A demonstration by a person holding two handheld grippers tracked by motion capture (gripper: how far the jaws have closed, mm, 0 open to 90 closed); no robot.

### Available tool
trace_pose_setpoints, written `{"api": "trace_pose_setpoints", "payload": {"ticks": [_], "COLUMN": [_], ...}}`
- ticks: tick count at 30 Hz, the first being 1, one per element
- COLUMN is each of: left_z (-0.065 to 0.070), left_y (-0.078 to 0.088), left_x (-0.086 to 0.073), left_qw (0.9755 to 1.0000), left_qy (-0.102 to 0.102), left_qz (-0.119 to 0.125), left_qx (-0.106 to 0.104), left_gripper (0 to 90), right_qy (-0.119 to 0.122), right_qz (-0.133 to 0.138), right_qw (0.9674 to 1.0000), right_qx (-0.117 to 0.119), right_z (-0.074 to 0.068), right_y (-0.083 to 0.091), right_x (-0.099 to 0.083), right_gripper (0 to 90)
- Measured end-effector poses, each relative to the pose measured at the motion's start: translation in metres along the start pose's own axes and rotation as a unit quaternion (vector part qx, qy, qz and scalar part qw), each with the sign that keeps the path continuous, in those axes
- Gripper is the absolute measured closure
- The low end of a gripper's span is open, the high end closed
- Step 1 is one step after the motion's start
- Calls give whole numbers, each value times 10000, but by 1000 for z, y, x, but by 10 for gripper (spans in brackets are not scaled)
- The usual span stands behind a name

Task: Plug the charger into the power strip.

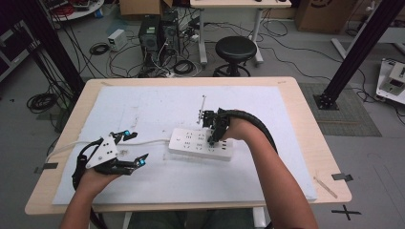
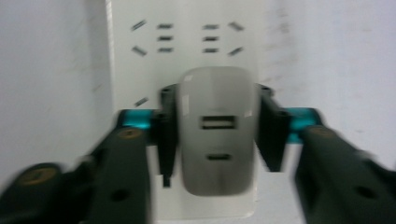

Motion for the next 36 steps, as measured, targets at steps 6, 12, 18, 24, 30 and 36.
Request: {"api": "trace_pose_setpoints", "payload": {"ticks": [6,12,18,24,30,36], "left_z": [-3,-6,-11,-14,-16,-20], "left_y": [-5,-9,-9,-10,-10,-12], "left_x": [7,16,22,26,27,29], "left_qw": [10000,9998,9995,9993,9992,9991], "left_qy": [-43,-110,-80,-49,-48,7], "left_qz": [33,62,130,194,166,219], "left_qx": [-56,-182,-281,-302,-349,-362], "left_gripper": [238,238,238,238,238,238], "right_qy": [-377,-776,-931,-1092,-1383,-1594], "right_qz": [837,1614,2099,2563,3159,3617], "right_qw": [9958,9838,9732,9604,9386,9185], "right_qx": [15,35,-123,-84,-25,-72], "right_z": [0,-2,-11,-17,-21,-30], "right_y": [24,40,52,65,68,68], "right_x": [-10,-26,-38,-50,-75,-100], "right_gripper": [385,320,259,216,211,205]}}
Point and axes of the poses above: each handheld gripper's, and its own axes: y roughly backward along the jaws, x roughly out of its top, z roughly to its right, the point moved 4 cm from there along -y, roughly forward along the jaws, and after that the axes turned 8 degrees about -y, right-handed, at the moved point
